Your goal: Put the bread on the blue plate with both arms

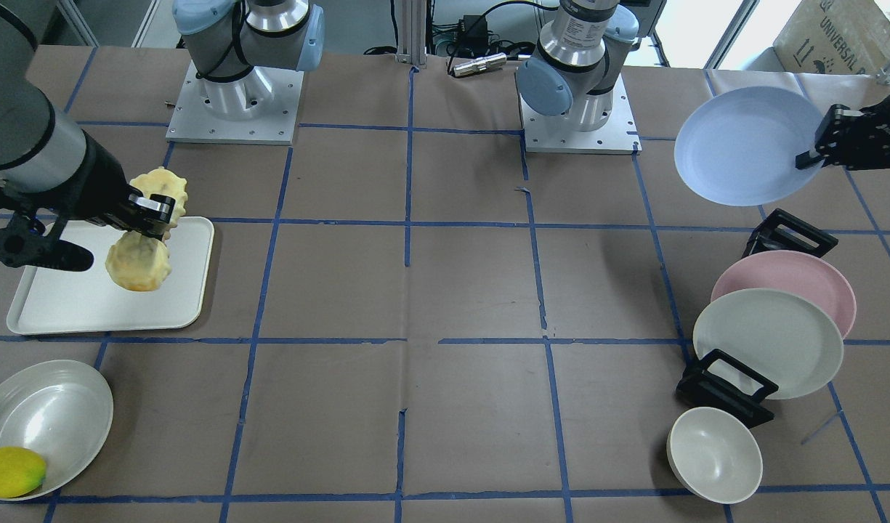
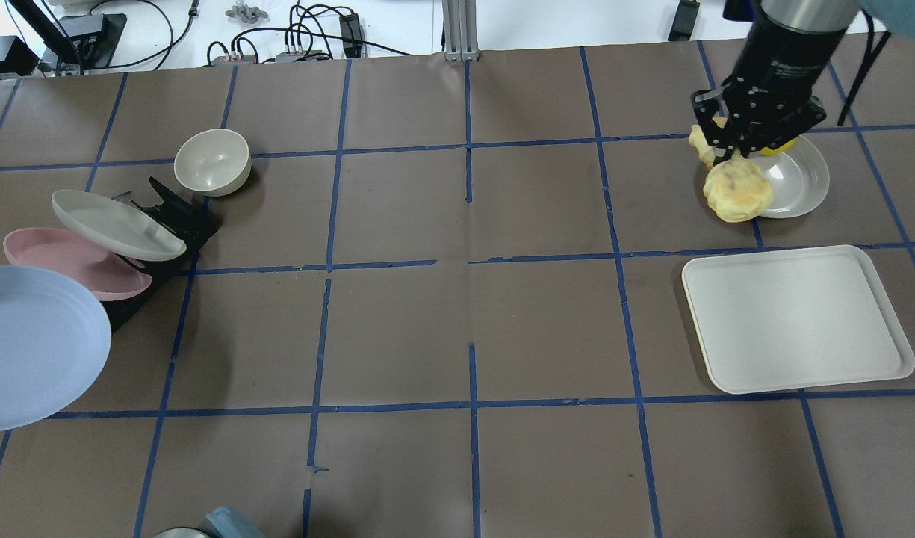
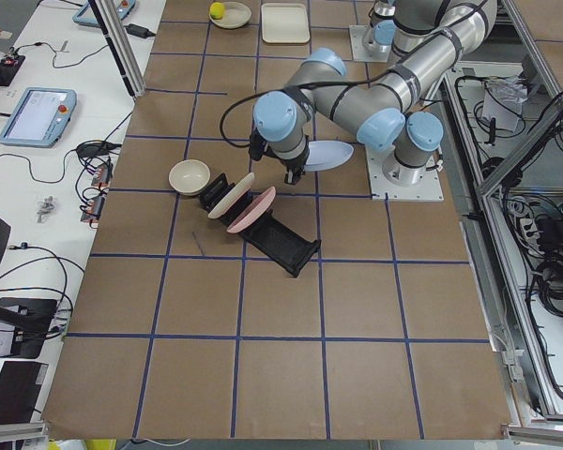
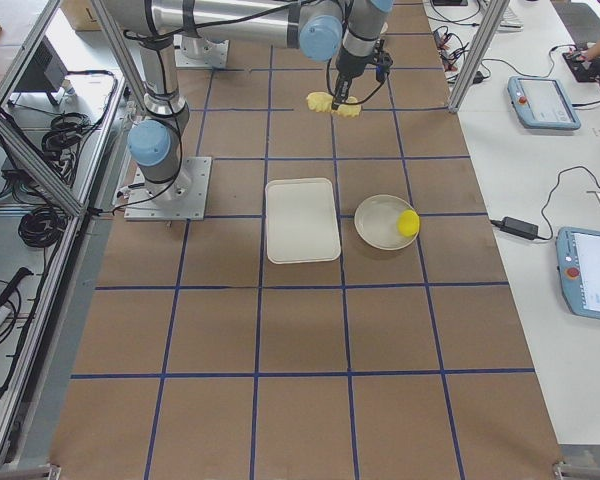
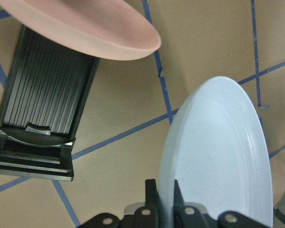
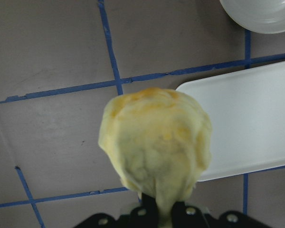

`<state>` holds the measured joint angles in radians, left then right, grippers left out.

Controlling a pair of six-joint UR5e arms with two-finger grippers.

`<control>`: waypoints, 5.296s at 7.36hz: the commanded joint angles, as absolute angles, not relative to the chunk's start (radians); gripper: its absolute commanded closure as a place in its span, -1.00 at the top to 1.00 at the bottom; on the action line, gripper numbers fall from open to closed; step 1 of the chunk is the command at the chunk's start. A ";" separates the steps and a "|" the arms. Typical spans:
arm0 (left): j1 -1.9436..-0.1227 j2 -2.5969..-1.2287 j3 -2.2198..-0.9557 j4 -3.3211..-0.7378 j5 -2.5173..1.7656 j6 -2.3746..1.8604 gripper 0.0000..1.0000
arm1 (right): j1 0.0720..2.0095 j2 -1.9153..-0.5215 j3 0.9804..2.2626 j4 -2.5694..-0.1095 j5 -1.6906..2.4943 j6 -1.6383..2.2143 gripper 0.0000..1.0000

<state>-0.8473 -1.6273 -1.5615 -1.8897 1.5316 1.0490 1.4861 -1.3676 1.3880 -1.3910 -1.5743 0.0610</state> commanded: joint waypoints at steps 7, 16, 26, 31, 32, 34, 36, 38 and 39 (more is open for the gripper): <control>-1.621 -1.843 -1.666 -1.441 1.257 0.155 -0.84 | 1.526 -1.339 1.381 -1.367 -1.574 0.103 -0.87; -1.629 -1.854 -1.634 -1.309 1.358 0.009 1.00 | 1.664 -1.255 1.338 -1.457 -1.503 0.312 -0.86; -1.592 -1.557 -1.471 -1.690 1.574 0.181 1.00 | 1.948 -0.931 1.330 -1.970 -1.534 0.655 1.00; -1.600 -1.559 -1.523 -1.624 1.569 0.126 1.00 | 1.817 -1.089 1.325 -1.761 -1.572 0.395 1.00; -1.595 -1.555 -1.522 -1.640 1.569 0.109 1.00 | 1.777 -1.126 1.327 -1.702 -1.571 0.367 0.99; -1.592 -1.546 -1.511 -1.683 1.569 0.075 1.00 | 1.692 -1.187 1.327 -1.657 -1.575 0.194 0.99; -1.591 -1.548 -1.517 -1.677 1.569 0.064 1.00 | 1.582 -1.290 1.333 -1.587 -1.598 0.148 0.99; -1.591 -1.549 -1.519 -1.677 1.568 0.064 1.00 | 1.525 -1.322 1.362 -1.545 -1.601 0.025 0.85; -1.591 -1.554 -1.510 -1.677 1.568 0.066 1.00 | 1.476 -1.359 1.391 -1.517 -1.603 -0.007 0.95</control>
<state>-1.5907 -1.5498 -1.5151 -1.6771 1.5682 0.0652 1.5285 -1.3197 1.3616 -1.5501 -1.6006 0.0478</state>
